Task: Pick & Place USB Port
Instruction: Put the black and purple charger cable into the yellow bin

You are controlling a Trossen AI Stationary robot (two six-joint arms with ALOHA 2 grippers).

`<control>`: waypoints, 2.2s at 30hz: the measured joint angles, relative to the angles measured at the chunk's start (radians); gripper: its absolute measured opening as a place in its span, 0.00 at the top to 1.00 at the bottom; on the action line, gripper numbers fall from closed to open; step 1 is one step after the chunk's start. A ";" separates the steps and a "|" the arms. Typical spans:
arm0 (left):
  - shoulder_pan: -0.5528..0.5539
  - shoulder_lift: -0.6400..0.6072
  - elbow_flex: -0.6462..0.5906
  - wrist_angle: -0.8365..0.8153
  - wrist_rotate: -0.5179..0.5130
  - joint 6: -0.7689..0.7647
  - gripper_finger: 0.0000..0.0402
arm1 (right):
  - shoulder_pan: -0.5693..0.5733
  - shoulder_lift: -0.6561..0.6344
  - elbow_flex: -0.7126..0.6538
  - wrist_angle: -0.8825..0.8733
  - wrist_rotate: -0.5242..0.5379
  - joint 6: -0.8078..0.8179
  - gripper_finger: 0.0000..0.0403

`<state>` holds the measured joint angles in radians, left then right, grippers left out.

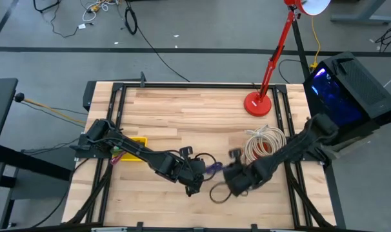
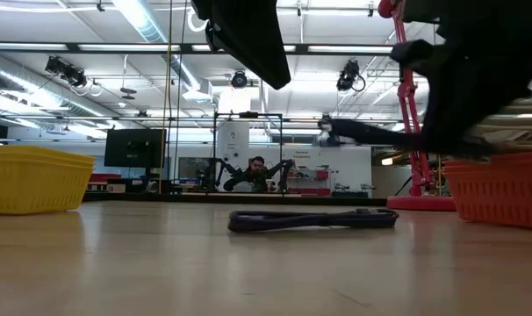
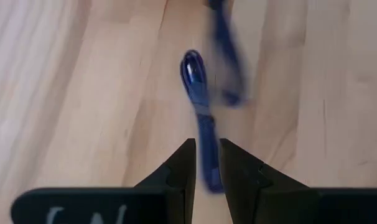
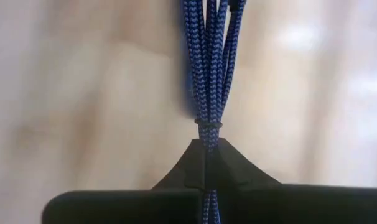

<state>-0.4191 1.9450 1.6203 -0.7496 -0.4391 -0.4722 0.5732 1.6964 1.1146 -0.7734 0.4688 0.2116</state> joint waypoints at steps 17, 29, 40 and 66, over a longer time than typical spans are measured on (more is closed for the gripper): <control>-0.008 -0.046 0.001 0.659 -0.294 0.486 0.81 | 0.072 -0.567 0.002 0.117 0.348 -0.016 0.99; 0.040 -0.068 0.000 1.020 -0.230 0.693 0.81 | 0.162 -0.568 0.002 0.195 0.417 -0.114 0.99; 0.068 -0.070 0.000 1.021 -0.188 0.663 0.81 | 0.164 -0.596 0.002 0.219 0.432 -0.156 0.99; 0.073 -0.069 -0.001 1.109 -0.098 0.660 0.81 | 0.174 -0.577 0.003 0.268 0.405 -0.191 0.99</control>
<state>-0.3464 1.8759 1.6192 0.3594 -0.5376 0.1876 0.7467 1.1194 1.1175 -0.5057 0.8742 0.0207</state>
